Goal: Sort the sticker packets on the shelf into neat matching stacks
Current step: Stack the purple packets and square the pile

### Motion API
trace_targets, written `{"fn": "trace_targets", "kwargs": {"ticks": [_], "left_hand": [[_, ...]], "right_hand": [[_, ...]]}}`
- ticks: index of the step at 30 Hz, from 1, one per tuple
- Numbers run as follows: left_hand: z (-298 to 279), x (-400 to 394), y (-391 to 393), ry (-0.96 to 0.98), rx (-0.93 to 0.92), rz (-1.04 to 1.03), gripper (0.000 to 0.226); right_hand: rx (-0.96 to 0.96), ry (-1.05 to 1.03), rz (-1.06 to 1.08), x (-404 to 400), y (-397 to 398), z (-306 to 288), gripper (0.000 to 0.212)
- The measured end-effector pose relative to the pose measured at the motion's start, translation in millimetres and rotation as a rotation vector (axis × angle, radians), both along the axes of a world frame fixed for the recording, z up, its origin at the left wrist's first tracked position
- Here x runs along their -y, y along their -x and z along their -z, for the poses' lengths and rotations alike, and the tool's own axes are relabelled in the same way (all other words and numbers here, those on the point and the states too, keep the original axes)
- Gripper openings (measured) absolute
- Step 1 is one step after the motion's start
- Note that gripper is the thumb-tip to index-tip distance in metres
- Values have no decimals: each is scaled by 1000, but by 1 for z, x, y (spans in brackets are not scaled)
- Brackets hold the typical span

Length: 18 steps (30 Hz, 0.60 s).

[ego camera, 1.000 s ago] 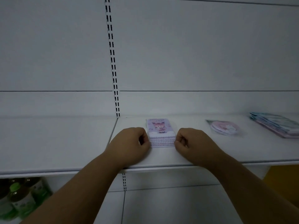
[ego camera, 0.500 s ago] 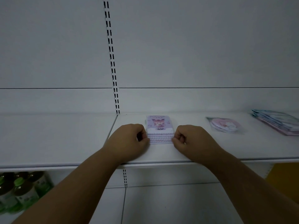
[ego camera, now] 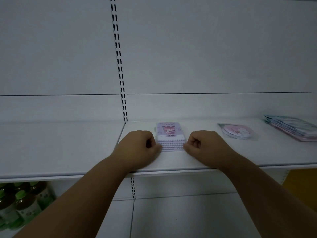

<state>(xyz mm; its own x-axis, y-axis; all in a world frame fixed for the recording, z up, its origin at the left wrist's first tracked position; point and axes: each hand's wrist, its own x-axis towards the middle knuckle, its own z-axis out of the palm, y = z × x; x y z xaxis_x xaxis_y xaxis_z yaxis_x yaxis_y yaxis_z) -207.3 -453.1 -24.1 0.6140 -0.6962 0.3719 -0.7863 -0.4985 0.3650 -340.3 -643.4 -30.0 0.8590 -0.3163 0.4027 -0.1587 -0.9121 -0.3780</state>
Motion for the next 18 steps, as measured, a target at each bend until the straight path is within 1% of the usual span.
{"fn": "trace_targets", "kwargs": {"ticks": [3,10,18], "left_hand": [[0,2,-1,41,53,-35,29],[0,3,1,26,115,34,25],[-1,3,4,6,64,32,22]], "right_hand": [[46,-26,-12,-1,-1,-2,23],[-9,12,-55,-2,-1,-3,20],[-29,48,-32,-5,1,-3,23]]}}
